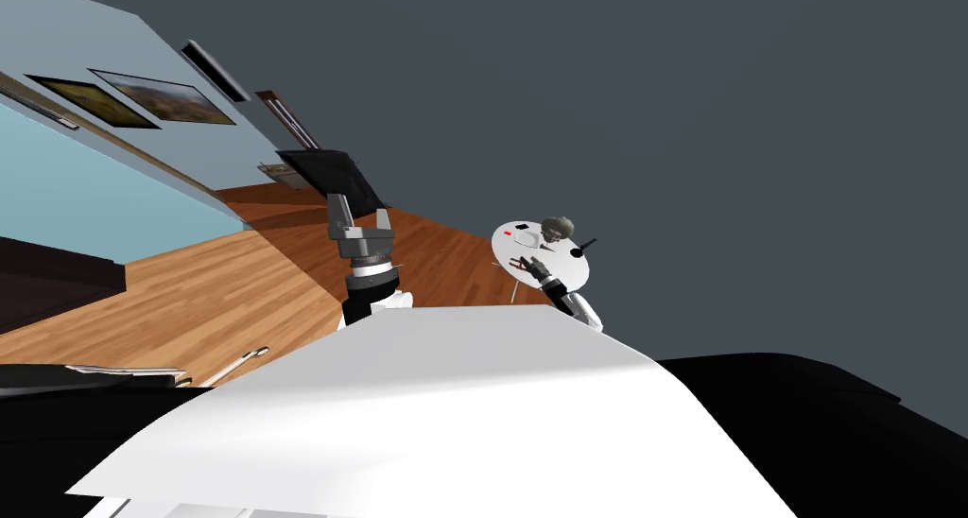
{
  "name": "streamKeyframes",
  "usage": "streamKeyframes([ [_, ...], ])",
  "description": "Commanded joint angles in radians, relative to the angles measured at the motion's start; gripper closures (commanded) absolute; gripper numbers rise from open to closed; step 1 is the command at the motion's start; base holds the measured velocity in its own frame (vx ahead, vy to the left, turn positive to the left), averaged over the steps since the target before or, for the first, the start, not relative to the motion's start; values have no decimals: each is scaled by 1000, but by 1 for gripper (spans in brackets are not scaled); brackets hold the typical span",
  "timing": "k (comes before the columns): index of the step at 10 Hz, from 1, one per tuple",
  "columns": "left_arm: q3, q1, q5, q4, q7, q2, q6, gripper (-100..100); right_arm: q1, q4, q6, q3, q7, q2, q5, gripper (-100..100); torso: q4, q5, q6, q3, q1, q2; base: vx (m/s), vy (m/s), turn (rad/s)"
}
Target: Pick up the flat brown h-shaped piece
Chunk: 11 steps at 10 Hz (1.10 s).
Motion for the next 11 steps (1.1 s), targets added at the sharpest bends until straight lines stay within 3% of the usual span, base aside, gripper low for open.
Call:
streamKeyframes([
  [1,0,0,0,0,0,0,0,0,-9,41,-8,-4,8,-9,49,-100,0,0,0,0,0,0,5,1,121],
  [2,0,0,0,0,0,0,0,0,-9,41,-8,-4,8,-9,49,-100,0,0,1,0,0,0,3,-1,-34],
  [8,0,0,0,0,0,0,0,0,-30,213,-38,-26,37,-79,233,-100,0,0,0,0,0,-1,10,4,192],
  [9,0,0,0,0,0,0,0,0,-30,213,-38,-26,37,-79,243,-100,0,0,1,0,-1,-1,5,-3,-7],
  [10,0,0,0,0,0,0,0,0,-36,268,-47,-32,47,-100,282,-100,0,0,1,0,-1,0,8,5,235],
  [11,0,0,0,0,0,0,0,0,-36,270,-47,-32,47,-100,306,-100,0,0,0,0,0,0,11,0,165],
])
